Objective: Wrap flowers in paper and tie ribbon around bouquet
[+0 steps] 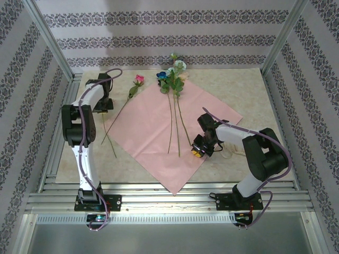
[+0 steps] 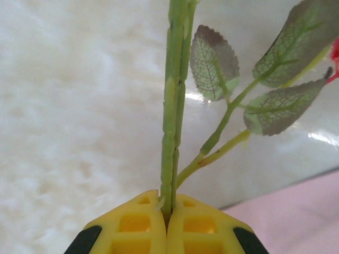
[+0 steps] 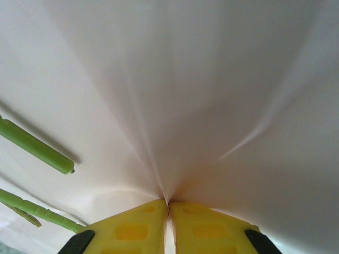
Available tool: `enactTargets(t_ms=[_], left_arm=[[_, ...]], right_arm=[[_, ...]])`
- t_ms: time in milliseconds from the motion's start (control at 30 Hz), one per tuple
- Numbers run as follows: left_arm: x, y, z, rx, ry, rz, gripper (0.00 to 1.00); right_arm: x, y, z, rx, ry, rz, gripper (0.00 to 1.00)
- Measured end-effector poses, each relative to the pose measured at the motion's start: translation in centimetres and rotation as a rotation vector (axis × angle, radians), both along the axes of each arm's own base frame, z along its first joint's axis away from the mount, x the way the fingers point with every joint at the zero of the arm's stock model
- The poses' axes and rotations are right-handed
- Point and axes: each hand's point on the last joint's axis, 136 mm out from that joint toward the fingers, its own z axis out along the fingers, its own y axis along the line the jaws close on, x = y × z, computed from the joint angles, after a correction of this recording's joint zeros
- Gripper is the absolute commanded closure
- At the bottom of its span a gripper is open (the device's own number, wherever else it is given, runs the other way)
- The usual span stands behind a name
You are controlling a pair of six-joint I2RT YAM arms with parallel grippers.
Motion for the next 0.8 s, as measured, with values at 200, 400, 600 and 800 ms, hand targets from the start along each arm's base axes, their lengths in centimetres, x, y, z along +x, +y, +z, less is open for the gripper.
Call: enactTargets(t_ms=[200, 400, 600, 800], left_arm=[[-0.8, 0.2, 9.0, 0.021, -0.198, 0.023, 1.0], [-0.2, -0.7, 14.0, 0.148, -0.206, -0.026, 1.0], [-1.6, -1.8, 13.8, 0.332, -0.078, -0.127, 1.0], [-2.5, -6.2, 13.3, 0.047, -0.141, -0.181, 1.0]], right_arm=[[0.0, 0.0, 0.0, -0.002, 0.003, 0.0, 0.87], [0.0, 0.0, 0.0, -0.002, 0.004, 0.002, 0.87], [0.0, 0.0, 0.0, -0.002, 0.002, 0.008, 0.87], [0.0, 0.0, 0.0, -0.002, 0.001, 0.011, 0.87]])
